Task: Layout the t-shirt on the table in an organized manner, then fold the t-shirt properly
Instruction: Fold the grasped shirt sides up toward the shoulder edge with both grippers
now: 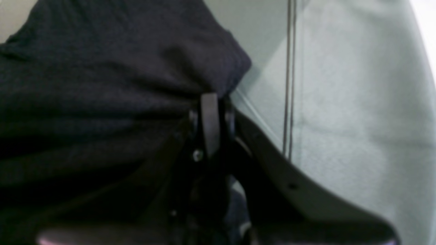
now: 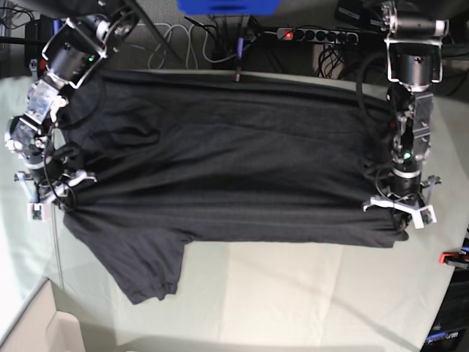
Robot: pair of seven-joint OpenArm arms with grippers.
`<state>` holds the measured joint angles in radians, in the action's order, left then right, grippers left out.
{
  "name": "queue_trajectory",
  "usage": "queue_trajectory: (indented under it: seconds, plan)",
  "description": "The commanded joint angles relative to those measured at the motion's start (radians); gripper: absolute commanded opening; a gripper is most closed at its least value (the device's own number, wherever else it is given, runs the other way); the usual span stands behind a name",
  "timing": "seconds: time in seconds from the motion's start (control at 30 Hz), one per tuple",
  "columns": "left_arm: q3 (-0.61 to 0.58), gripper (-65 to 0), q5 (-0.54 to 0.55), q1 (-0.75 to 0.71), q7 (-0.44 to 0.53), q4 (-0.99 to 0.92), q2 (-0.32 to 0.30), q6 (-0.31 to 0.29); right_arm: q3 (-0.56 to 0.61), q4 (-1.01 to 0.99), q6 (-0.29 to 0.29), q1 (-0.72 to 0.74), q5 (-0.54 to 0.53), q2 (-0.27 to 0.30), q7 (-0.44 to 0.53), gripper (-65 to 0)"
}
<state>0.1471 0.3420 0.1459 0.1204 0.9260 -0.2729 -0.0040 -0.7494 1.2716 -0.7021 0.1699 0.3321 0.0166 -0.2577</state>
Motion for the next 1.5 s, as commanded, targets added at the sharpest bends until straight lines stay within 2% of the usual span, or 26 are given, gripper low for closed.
queue_trajectory:
  seconds: [0.0,0.13,0.23,0.37,0.67,0.93,1.23,1.47]
  plan:
    - [0.007,-64.8,-0.001,0.007,0.028,0.029,-0.015,0.000,0.000,0.023,0.004,0.003,-0.017,0.010,0.027,-65.0]
    - [0.007,-64.8,-0.001,-0.029,0.028,0.081,-0.013,0.005,-0.003,0.059,0.004,-0.030,-0.081,0.001,0.021,-65.0]
    - [0.007,-64.8,-0.001,-0.059,0.028,0.127,-0.013,0.006,-0.003,0.116,0.004,-0.063,-0.149,0.004,-0.042,-65.0]
    - [0.009,-64.8,-0.001,-0.085,0.028,0.153,-0.013,0.006,-0.003,0.185,0.004,-0.096,-0.182,0.000,-0.099,-65.0]
    - [0.009,-64.8,-0.001,-0.170,0.028,0.244,-0.013,0.008,0.003,0.297,0.004,-0.238,-0.319,-0.002,-0.105,-65.0]
    - [0.009,-64.8,-0.001,-0.203,0.028,0.250,-0.013,0.008,0.004,0.405,0.004,-0.398,-0.465,-0.045,-0.105,-65.0]
    - [0.104,-64.8,-0.001,-0.277,0.026,0.380,0.008,0.003,0.004,0.422,0.004,-0.473,-0.477,-0.060,-0.101,-65.0]
    - [0.115,-64.8,0.001,-0.358,0.026,0.408,0.010,0.002,0.004,0.420,0.004,-0.496,-0.477,-0.079,-0.101,-65.0]
